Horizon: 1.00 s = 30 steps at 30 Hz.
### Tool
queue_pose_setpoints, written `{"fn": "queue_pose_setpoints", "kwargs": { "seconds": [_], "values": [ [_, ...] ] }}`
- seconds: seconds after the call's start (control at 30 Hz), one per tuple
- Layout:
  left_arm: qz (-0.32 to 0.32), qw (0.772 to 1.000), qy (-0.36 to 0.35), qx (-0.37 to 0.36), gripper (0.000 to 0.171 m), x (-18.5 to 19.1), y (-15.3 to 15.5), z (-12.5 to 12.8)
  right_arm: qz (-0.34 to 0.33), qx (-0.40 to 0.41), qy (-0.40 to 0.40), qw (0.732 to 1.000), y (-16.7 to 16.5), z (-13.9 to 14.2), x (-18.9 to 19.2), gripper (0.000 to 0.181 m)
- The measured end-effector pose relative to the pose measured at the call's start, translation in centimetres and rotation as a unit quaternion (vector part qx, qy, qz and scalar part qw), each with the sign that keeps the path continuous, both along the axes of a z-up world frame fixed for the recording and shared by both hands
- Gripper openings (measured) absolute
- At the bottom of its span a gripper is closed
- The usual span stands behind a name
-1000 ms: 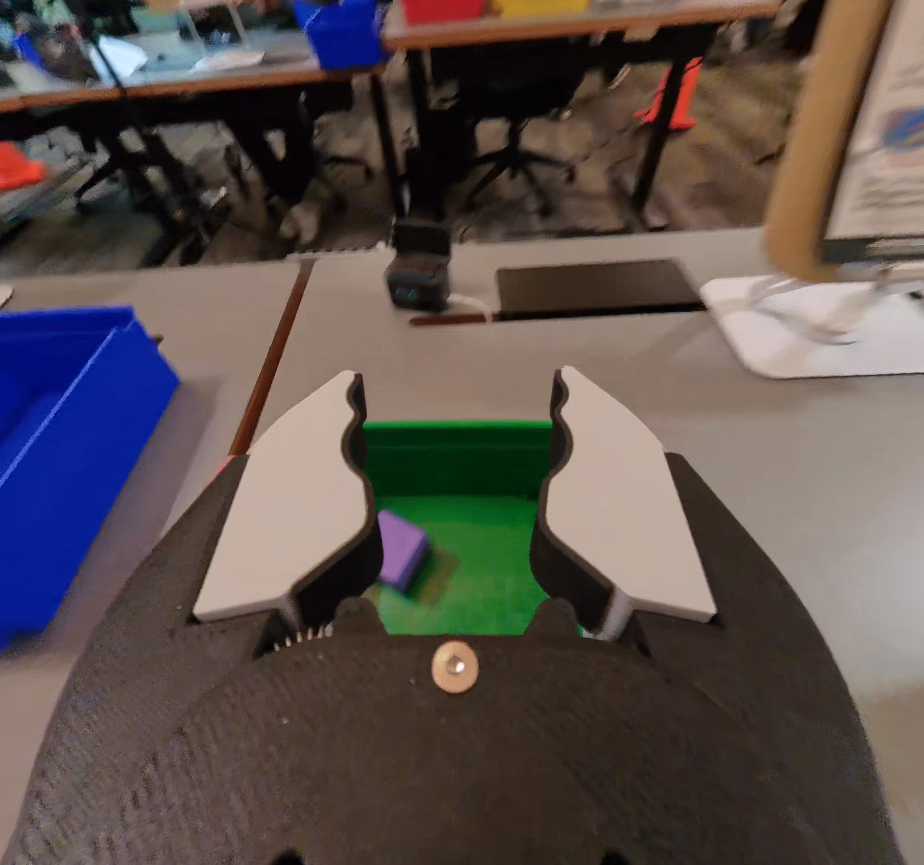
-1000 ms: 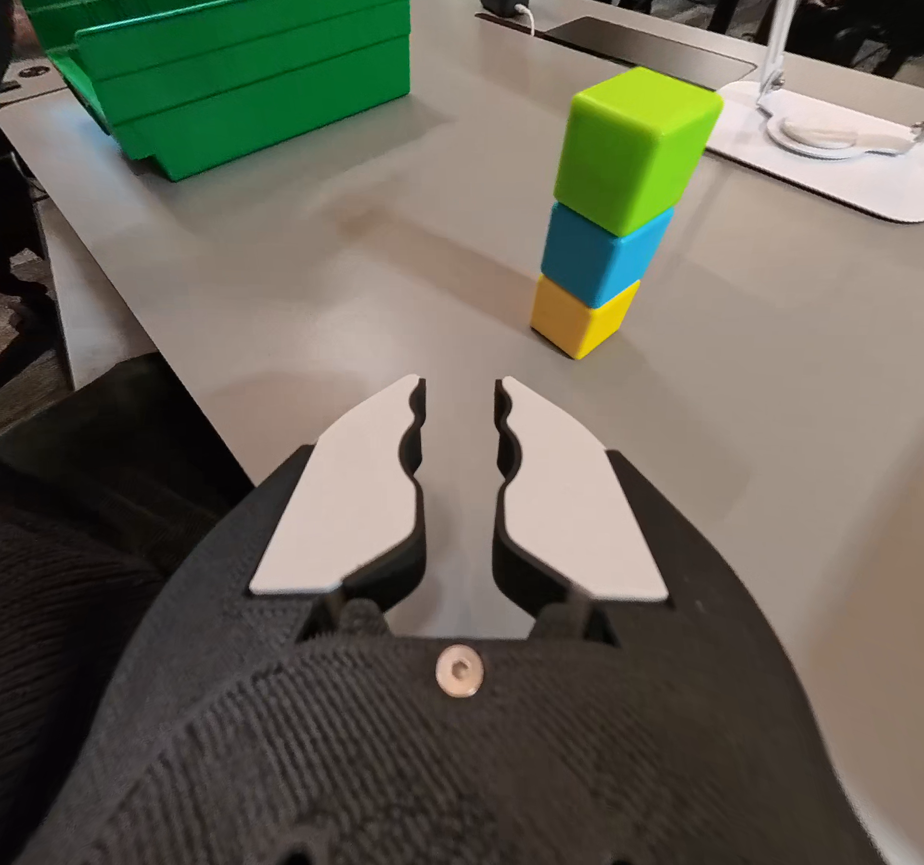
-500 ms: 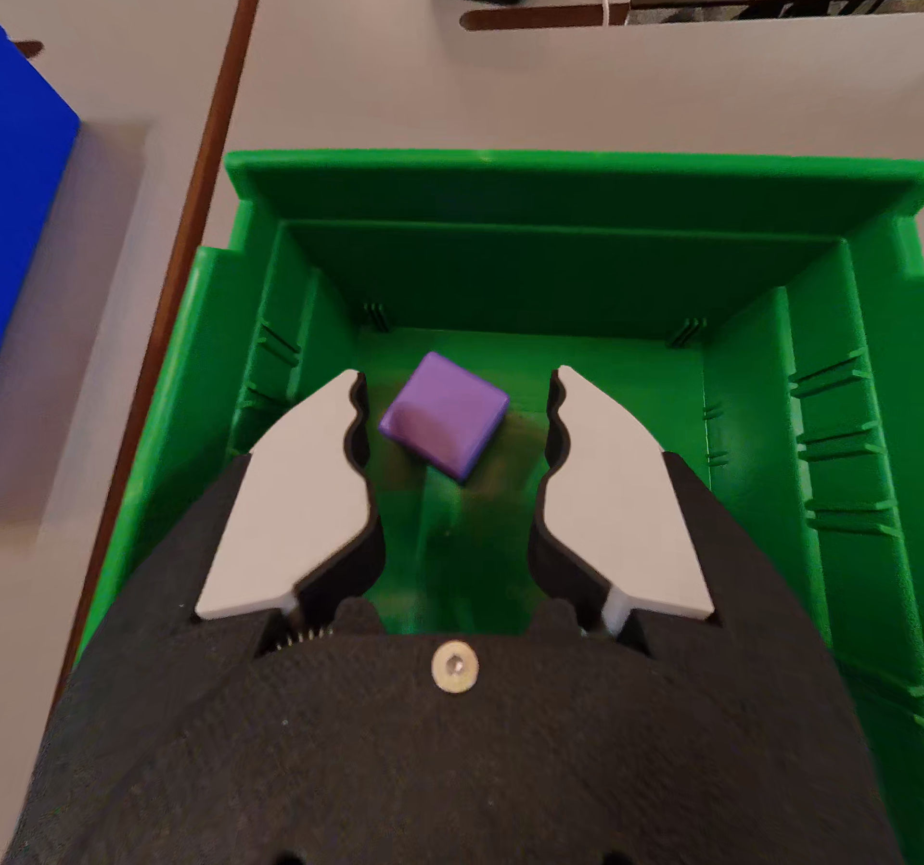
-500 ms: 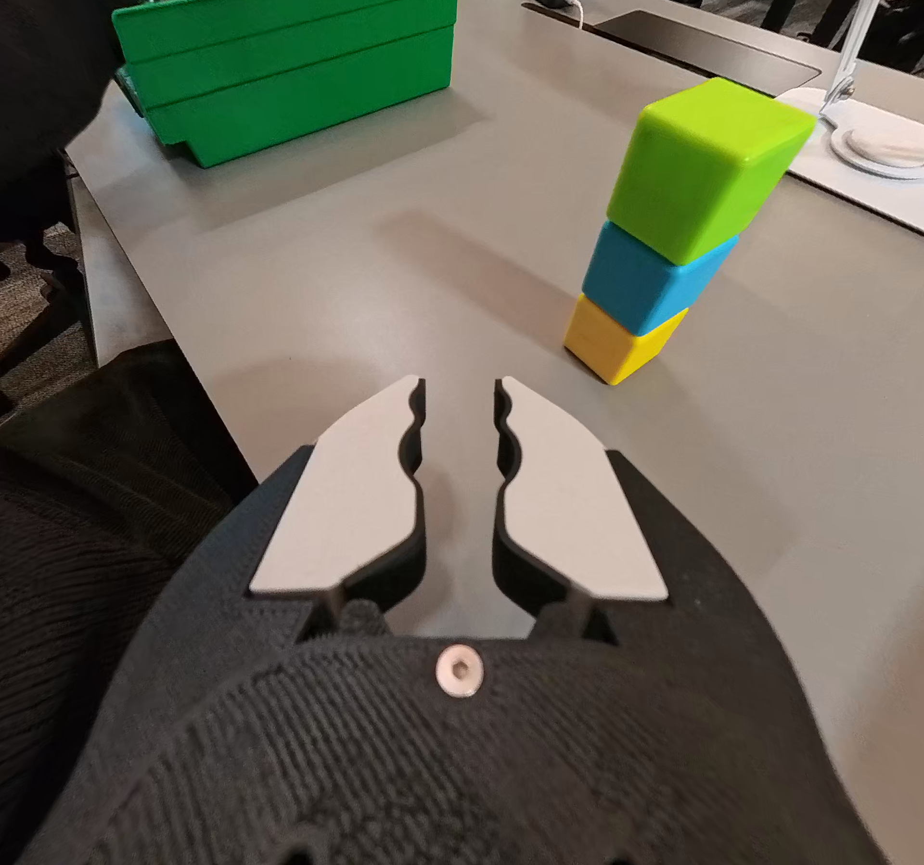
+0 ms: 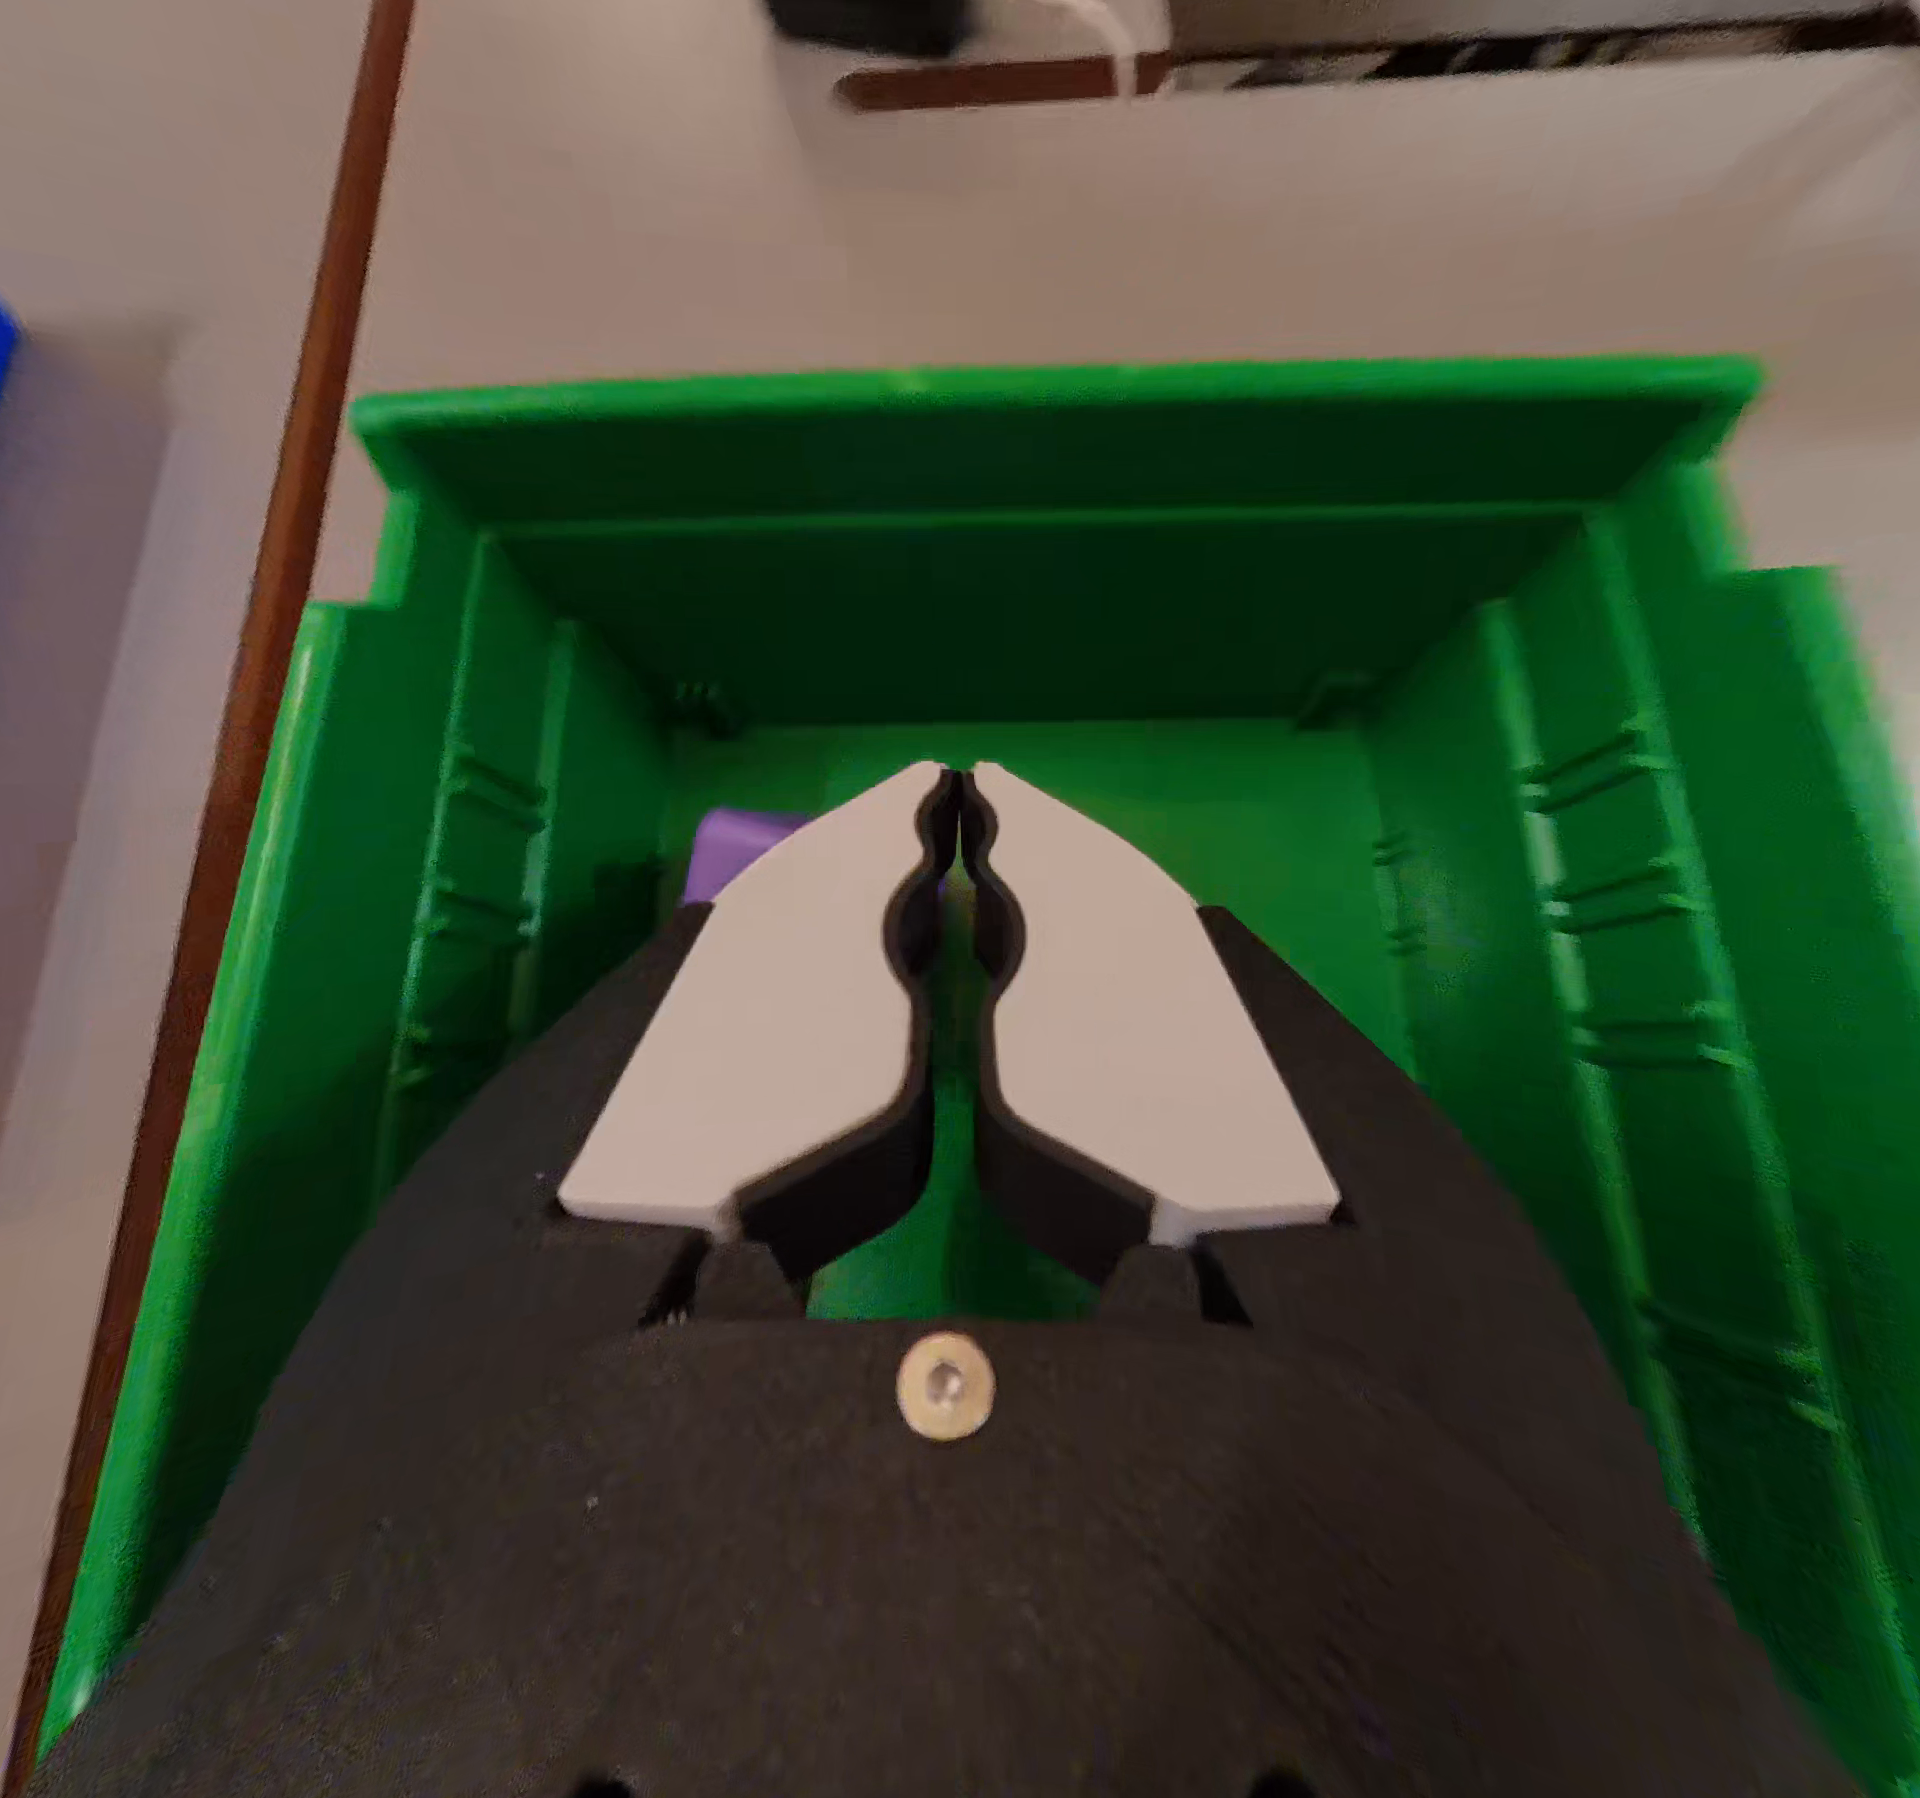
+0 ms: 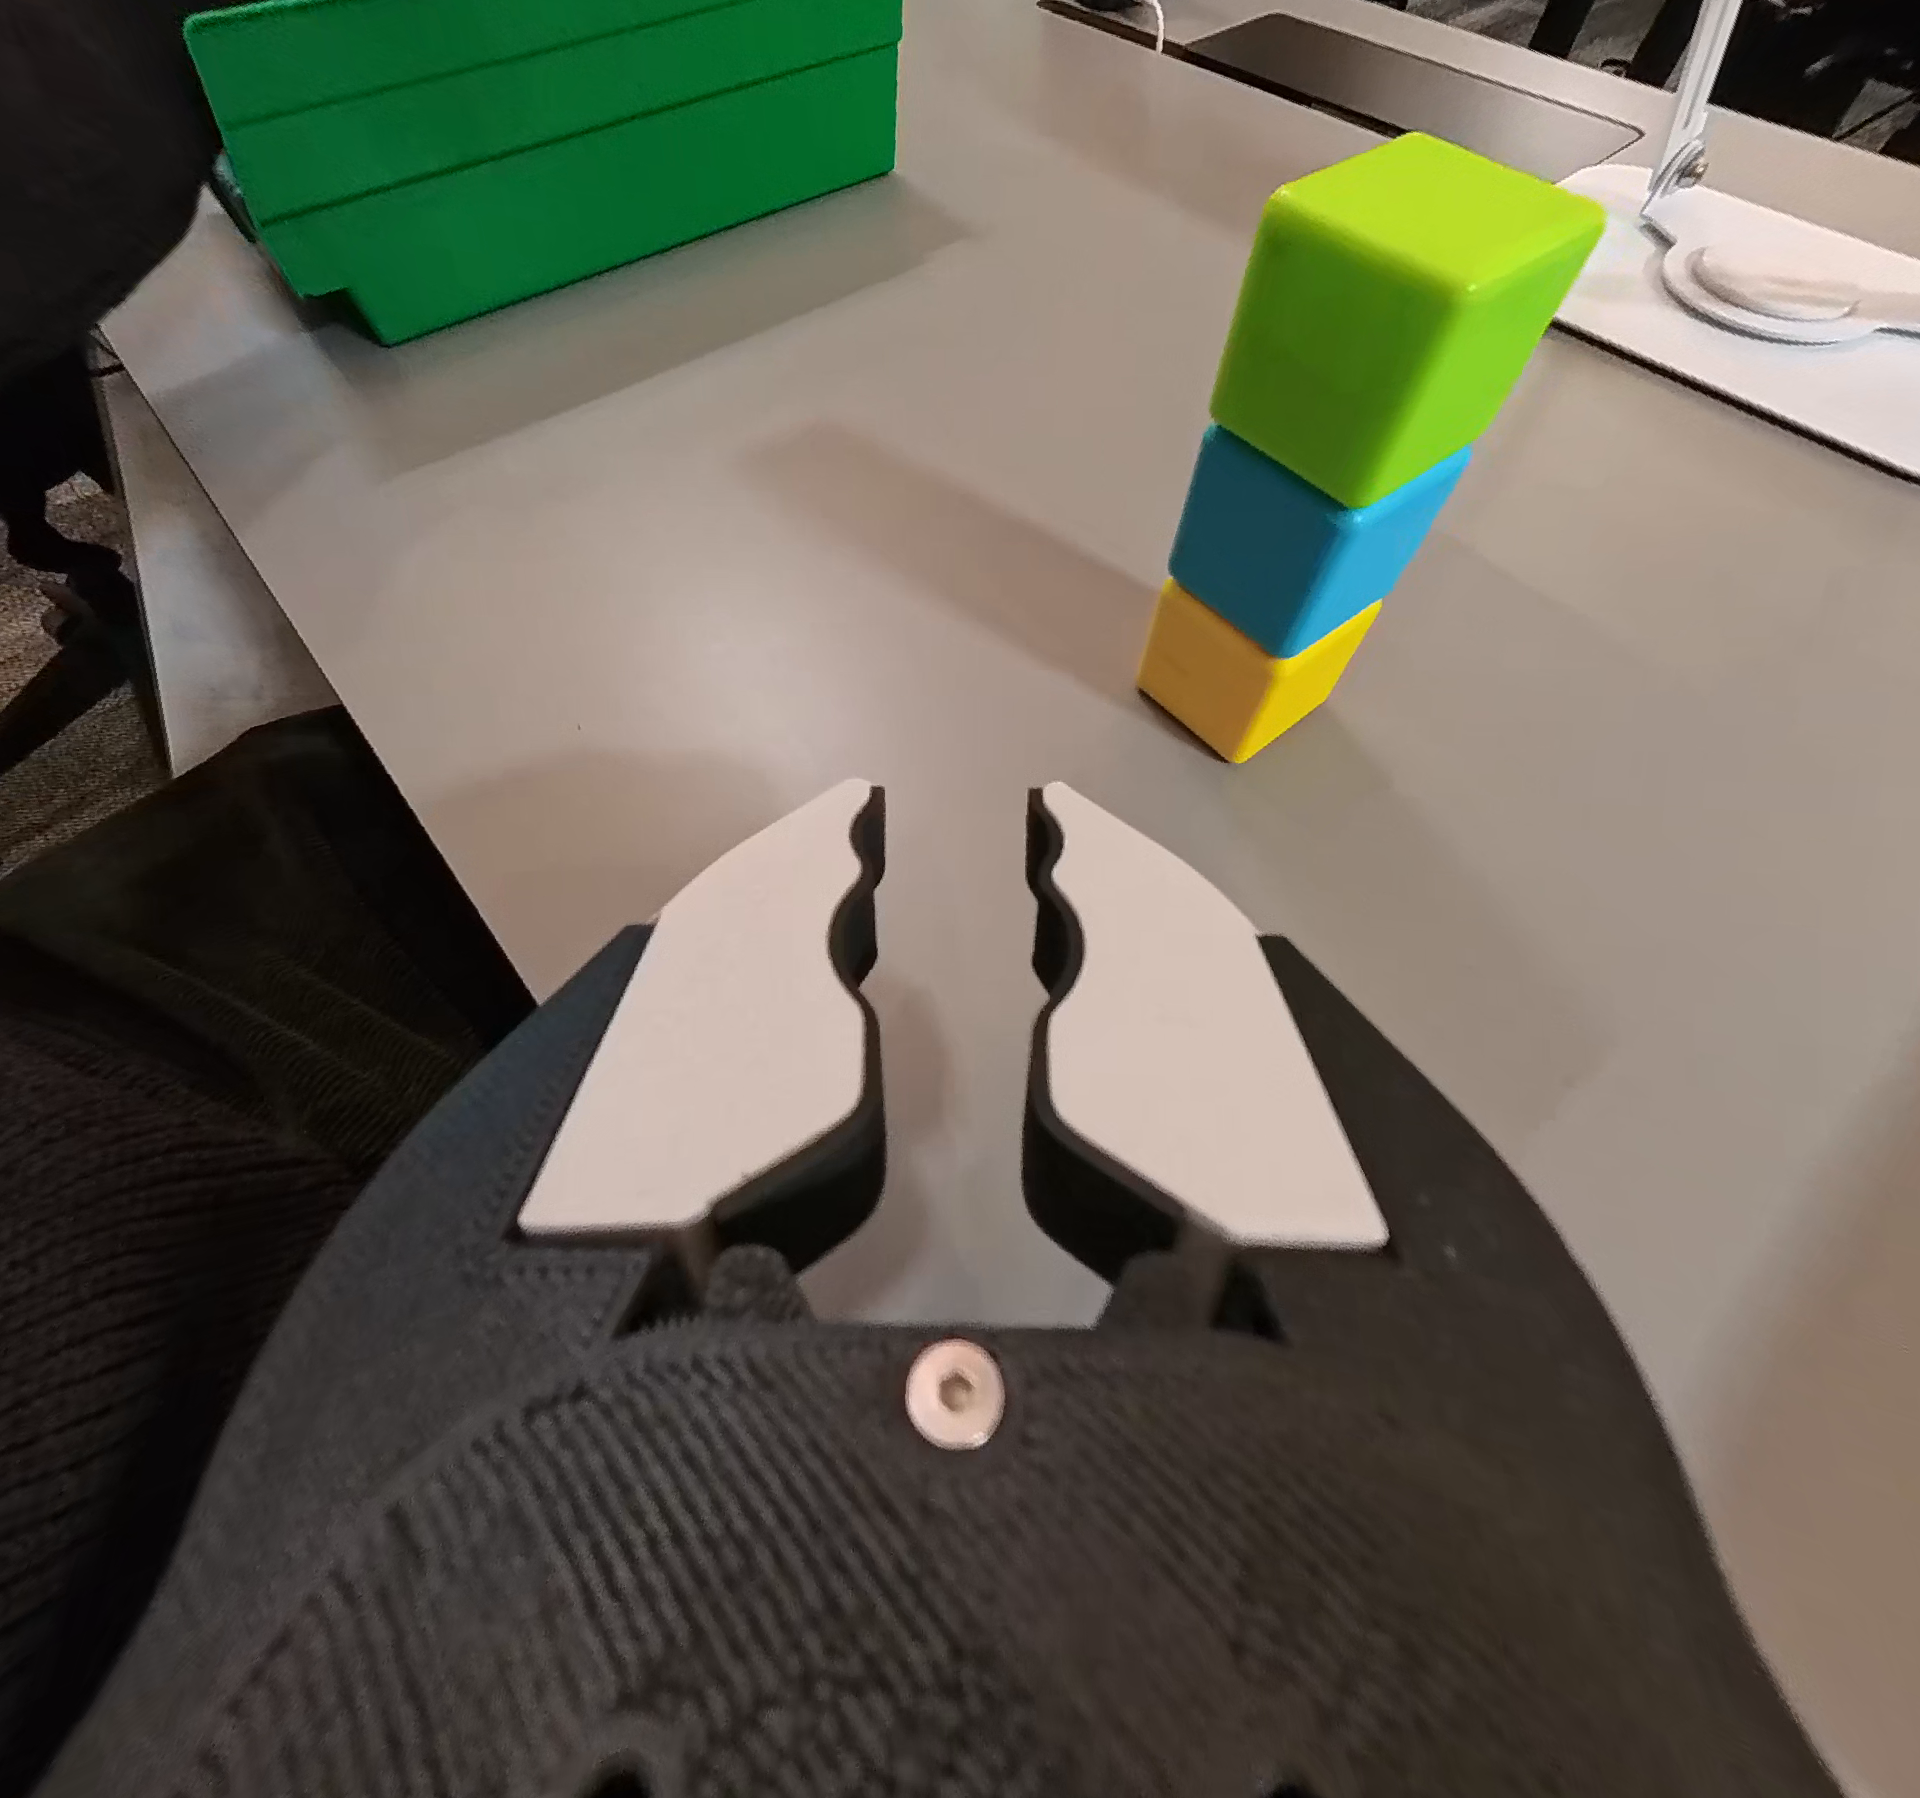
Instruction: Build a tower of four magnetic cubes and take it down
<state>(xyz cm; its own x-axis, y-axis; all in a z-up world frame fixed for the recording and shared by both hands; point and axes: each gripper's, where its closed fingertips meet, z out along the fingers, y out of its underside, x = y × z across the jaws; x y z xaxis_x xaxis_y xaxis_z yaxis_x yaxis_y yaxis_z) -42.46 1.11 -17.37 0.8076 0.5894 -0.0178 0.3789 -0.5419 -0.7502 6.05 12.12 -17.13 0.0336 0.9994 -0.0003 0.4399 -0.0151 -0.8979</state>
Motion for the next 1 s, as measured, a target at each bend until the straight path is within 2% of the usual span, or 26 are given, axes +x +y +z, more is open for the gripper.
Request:
{"fn": "queue_pose_setpoints", "kwargs": {
  "seconds": [0.1,0.23,0.33,0.47,0.67,0.83,1.0],
  "values": [
    [-0.028,1.000,-0.002,-0.013,0.001,0.7,0.1,0.4,-0.002,0.000,0.000,1.000,0.0,0.0,0.1,0.026],
    [0.021,0.995,0.075,-0.058,0.007,-1.4,-1.7,1.1,-0.002,0.002,0.000,1.000,0.0,0.0,0.1,0.026],
    [0.009,0.996,0.054,-0.066,0.024,-0.9,-1.8,0.7,-0.001,0.003,-0.001,1.000,0.0,0.0,0.1,0.026],
    [0.033,0.996,0.033,-0.076,0.058,-1.2,-2.3,-0.4,-0.001,0.003,-0.001,1.000,0.0,-0.1,0.1,0.026],
    [0.109,0.987,0.031,-0.114,0.058,-2.5,-3.5,-2.1,-0.002,0.003,-0.002,1.000,0.1,-0.1,0.1,0.026],
    [0.116,0.978,0.029,-0.172,0.058,-2.4,-4.0,-4.1,-0.004,0.001,-0.001,1.000,0.1,-0.1,0.2,0.026],
    [0.087,0.986,-0.049,-0.132,0.054,-0.8,-2.9,-5.2,-0.003,0.001,-0.001,1.000,0.1,-0.1,0.2,0.026]
  ]
}}
